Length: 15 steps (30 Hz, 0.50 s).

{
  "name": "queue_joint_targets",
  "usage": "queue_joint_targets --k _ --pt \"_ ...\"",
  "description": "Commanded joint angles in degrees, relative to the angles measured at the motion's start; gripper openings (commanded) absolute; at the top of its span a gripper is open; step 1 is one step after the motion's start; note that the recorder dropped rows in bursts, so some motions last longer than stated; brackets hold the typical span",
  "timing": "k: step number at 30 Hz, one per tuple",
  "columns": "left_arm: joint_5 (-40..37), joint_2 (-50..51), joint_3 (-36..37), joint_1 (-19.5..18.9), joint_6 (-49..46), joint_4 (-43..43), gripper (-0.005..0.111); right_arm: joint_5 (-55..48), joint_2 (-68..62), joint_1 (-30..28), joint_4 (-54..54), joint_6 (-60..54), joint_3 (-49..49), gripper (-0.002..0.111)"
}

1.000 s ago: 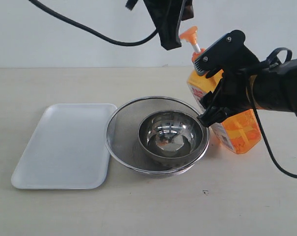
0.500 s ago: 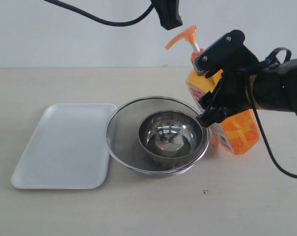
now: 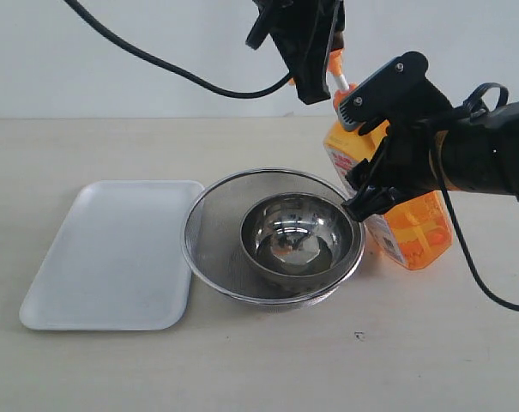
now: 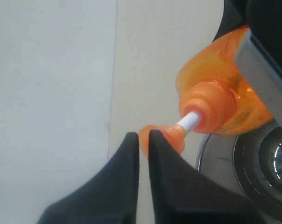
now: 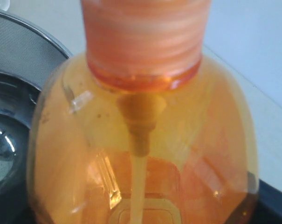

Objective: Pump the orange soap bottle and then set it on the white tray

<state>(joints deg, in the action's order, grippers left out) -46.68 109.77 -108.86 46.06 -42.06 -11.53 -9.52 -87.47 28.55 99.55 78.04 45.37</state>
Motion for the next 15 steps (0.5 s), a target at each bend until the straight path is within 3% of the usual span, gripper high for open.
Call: queue_joint_targets --k 1,15 --pt "-0.02 -0.02 -0.09 0.20 0.68 0.82 0.005 0.85 0.98 -0.03 0.39 0.01 0.44 0.000" --pt "-1.66 2.72 -0.09 0.20 0.68 2.09 0.005 1.18 0.98 -0.03 0.39 0.01 0.44 0.000"
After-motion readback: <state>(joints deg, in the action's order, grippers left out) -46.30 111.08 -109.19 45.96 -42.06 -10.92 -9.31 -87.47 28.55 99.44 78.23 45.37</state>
